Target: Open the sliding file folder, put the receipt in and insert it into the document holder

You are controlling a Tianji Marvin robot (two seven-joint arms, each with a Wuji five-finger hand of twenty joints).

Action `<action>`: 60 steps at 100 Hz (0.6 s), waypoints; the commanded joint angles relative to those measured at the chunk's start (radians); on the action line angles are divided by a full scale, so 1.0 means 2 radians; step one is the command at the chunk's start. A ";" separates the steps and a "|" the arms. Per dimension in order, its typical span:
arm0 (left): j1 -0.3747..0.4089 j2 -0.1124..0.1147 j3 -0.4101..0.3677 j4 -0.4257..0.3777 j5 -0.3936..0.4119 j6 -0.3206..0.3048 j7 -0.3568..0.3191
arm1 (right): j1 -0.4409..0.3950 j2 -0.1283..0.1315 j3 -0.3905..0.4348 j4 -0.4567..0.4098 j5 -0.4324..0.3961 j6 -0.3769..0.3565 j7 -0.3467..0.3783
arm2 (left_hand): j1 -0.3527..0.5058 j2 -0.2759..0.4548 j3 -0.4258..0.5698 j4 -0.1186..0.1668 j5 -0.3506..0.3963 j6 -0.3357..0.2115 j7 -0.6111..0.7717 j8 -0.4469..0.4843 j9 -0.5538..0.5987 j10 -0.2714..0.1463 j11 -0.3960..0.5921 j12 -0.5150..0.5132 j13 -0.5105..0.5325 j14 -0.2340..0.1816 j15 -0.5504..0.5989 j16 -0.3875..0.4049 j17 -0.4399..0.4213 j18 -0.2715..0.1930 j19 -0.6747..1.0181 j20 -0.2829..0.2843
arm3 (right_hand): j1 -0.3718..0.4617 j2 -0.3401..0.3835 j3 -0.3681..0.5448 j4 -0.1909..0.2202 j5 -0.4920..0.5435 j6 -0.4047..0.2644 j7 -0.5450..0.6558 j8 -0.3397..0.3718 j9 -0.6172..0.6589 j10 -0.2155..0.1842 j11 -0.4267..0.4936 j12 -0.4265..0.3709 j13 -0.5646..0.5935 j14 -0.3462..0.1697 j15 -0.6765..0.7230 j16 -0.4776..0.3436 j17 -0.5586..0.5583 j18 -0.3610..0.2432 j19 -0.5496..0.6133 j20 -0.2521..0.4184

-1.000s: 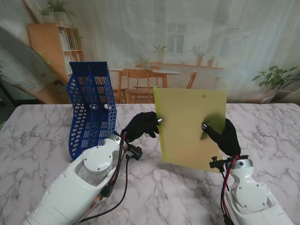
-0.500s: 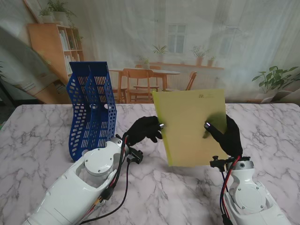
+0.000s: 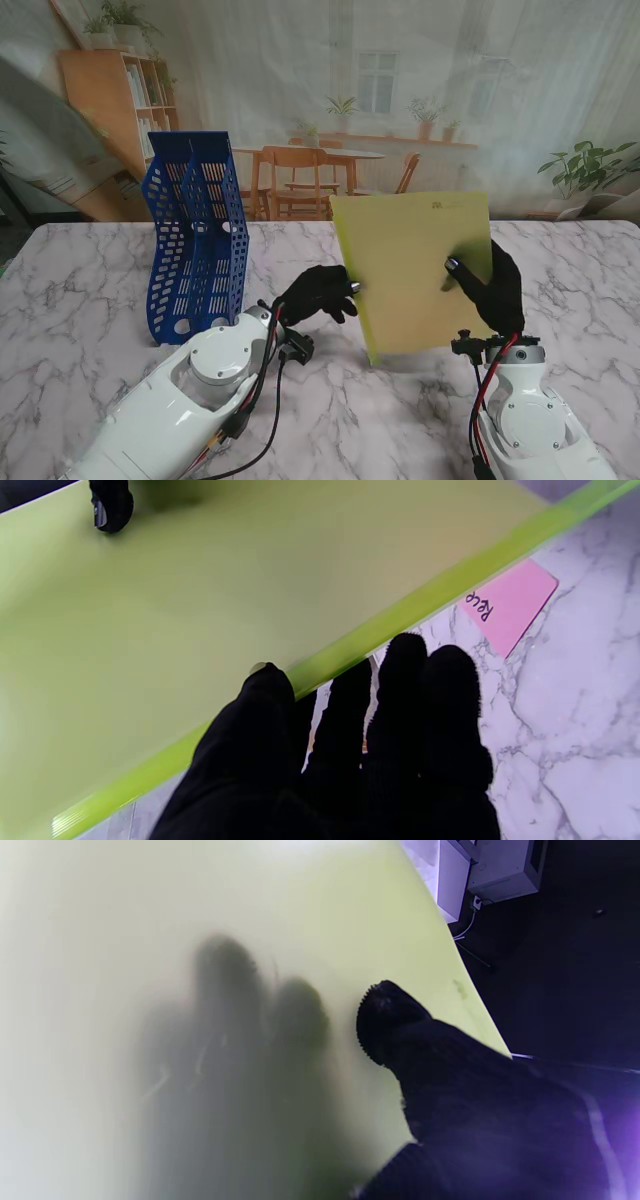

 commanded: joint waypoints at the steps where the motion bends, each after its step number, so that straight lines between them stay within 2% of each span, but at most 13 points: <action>1: 0.004 -0.001 0.006 0.007 -0.002 0.003 -0.011 | 0.001 -0.003 0.000 -0.005 0.002 -0.003 -0.004 | 0.036 -0.003 0.044 0.007 0.043 -0.010 0.042 0.003 0.035 -0.002 0.010 -0.004 0.018 0.000 0.007 -0.004 0.020 -0.021 0.013 -0.007 | 0.040 0.038 0.033 0.012 0.023 -0.096 0.032 0.030 0.006 -0.029 0.040 0.016 0.022 -0.019 0.029 0.011 0.009 -0.022 0.013 0.003; 9: 0.003 -0.001 0.009 0.009 0.000 0.000 -0.012 | 0.001 -0.003 0.000 -0.006 0.005 -0.002 -0.004 | 0.036 -0.003 0.046 0.006 0.045 -0.013 0.046 0.005 0.038 -0.002 0.011 -0.004 0.019 0.002 0.007 -0.005 0.022 -0.020 0.012 -0.010 | 0.040 0.037 0.032 0.012 0.022 -0.095 0.032 0.030 0.006 -0.029 0.040 0.017 0.022 -0.019 0.029 0.012 0.009 -0.023 0.013 0.003; 17: 0.003 0.000 0.009 0.008 -0.004 0.000 -0.017 | 0.001 -0.003 -0.001 -0.008 0.007 -0.001 -0.002 | 0.036 0.003 0.057 0.003 0.032 -0.019 0.059 0.023 0.025 -0.002 0.020 0.007 0.001 0.014 0.016 0.004 -0.001 -0.017 0.013 -0.010 | 0.041 0.038 0.032 0.012 0.021 -0.094 0.033 0.029 0.005 -0.028 0.039 0.018 0.021 -0.017 0.028 0.012 0.008 -0.022 0.012 0.002; 29: 0.001 0.003 0.009 0.010 0.002 -0.004 -0.024 | -0.001 -0.002 0.000 -0.010 0.010 0.001 0.000 | 0.036 0.005 0.065 0.003 0.011 -0.032 0.070 0.044 0.002 -0.019 0.031 0.054 -0.027 0.019 0.024 0.021 -0.035 -0.015 0.025 0.005 | 0.042 0.039 0.032 0.013 0.019 -0.092 0.033 0.028 0.004 -0.026 0.039 0.019 0.021 -0.017 0.027 0.011 0.005 -0.021 0.010 0.002; 36: 0.001 0.003 0.008 0.010 0.002 -0.005 -0.026 | -0.002 -0.002 0.000 -0.011 0.010 0.001 0.001 | 0.036 0.003 0.064 0.003 0.010 -0.036 0.078 0.048 0.006 -0.023 0.026 0.072 -0.026 0.016 0.025 0.027 -0.034 -0.020 0.024 0.009 | 0.042 0.039 0.032 0.012 0.018 -0.091 0.033 0.028 0.003 -0.026 0.039 0.019 0.021 -0.017 0.027 0.012 0.004 -0.020 0.011 0.002; 60: -0.003 0.004 0.013 0.008 0.000 0.001 -0.033 | 0.002 -0.003 -0.004 -0.014 0.013 0.002 0.000 | 0.036 0.000 0.061 0.004 0.019 -0.035 0.077 0.039 0.016 -0.021 0.022 0.069 -0.015 0.014 0.024 0.027 -0.022 -0.022 0.025 0.009 | 0.041 0.039 0.031 0.012 0.019 -0.093 0.035 0.026 0.004 -0.027 0.039 0.019 0.022 -0.018 0.027 0.012 0.007 -0.022 0.012 0.002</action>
